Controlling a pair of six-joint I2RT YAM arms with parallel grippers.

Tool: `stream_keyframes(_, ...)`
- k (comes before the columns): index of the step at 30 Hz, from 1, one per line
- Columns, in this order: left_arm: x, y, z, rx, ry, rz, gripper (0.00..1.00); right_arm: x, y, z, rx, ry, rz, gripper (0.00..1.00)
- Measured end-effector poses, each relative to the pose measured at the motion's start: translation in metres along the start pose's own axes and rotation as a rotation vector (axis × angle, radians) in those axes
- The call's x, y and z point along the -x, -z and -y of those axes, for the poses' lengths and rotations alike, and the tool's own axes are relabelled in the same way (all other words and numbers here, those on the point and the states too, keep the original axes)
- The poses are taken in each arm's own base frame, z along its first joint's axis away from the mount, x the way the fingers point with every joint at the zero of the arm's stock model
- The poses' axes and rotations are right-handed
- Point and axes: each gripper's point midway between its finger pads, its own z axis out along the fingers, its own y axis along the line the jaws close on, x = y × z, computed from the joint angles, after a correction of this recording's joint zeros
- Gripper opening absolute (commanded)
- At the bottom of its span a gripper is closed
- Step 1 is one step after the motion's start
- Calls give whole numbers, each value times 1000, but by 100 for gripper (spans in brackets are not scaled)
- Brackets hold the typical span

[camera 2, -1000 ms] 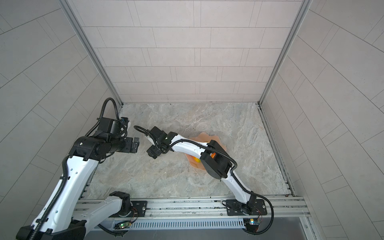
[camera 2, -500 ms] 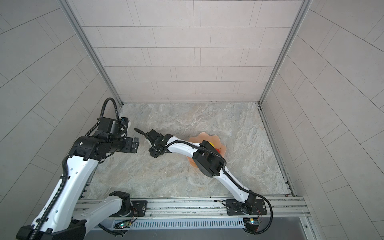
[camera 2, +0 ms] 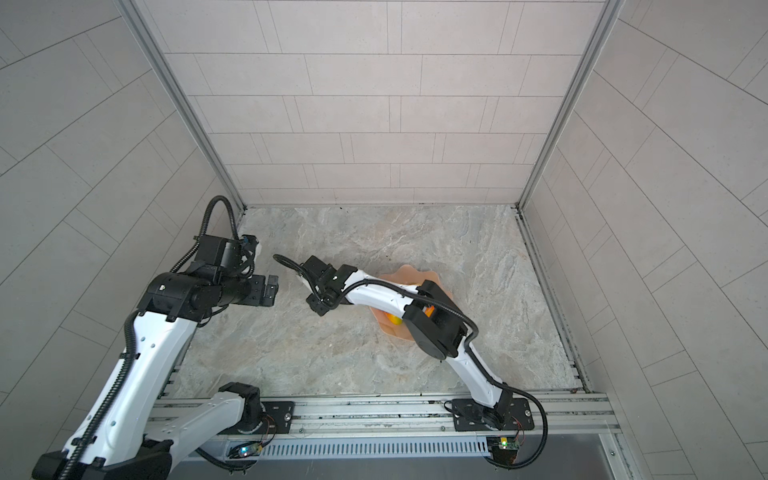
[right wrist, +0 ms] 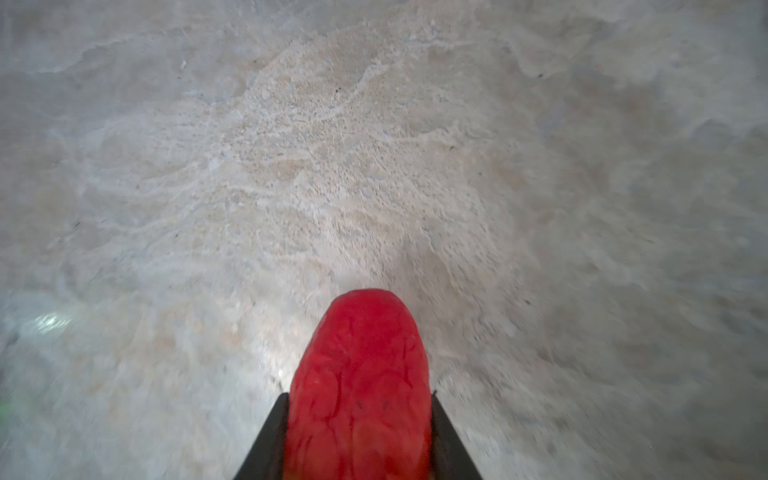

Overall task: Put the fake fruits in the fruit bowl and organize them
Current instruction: 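Place the strawberry into the bowl among the fruits and release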

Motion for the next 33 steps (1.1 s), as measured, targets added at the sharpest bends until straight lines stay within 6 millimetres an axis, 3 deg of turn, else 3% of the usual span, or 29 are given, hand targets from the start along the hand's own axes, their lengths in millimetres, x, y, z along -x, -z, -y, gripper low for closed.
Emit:
stream_keyframes(3, 0, 0, 0, -1, 0, 1, 100, 5, 51, 14, -41, 11, 66, 20)
stream_keyframes(6, 0, -1, 1, -2, 0, 1, 100, 2, 95, 41, -111, 1, 122, 20)
stream_keyframes(9, -1, -3, 1, -4, 0, -2, 100, -17, 116, 76, -196, -35, 126, 20)
stream_keyframes(14, -1, -4, 1, -5, 0, 0, 100, -77, 108, 125, -324, -93, 9, 20)
stream_keyframes(18, 0, -5, 3, -12, 0, 0, 100, -116, 98, 142, -379, -107, -82, 20)
stream_keyframes(24, 0, -7, 3, -15, 0, -4, 100, -125, 101, 154, -434, -114, -97, 21)
stream_keyframes(33, 0, -8, 4, -19, 0, -10, 100, -130, 106, 170, -495, -133, -105, 31)
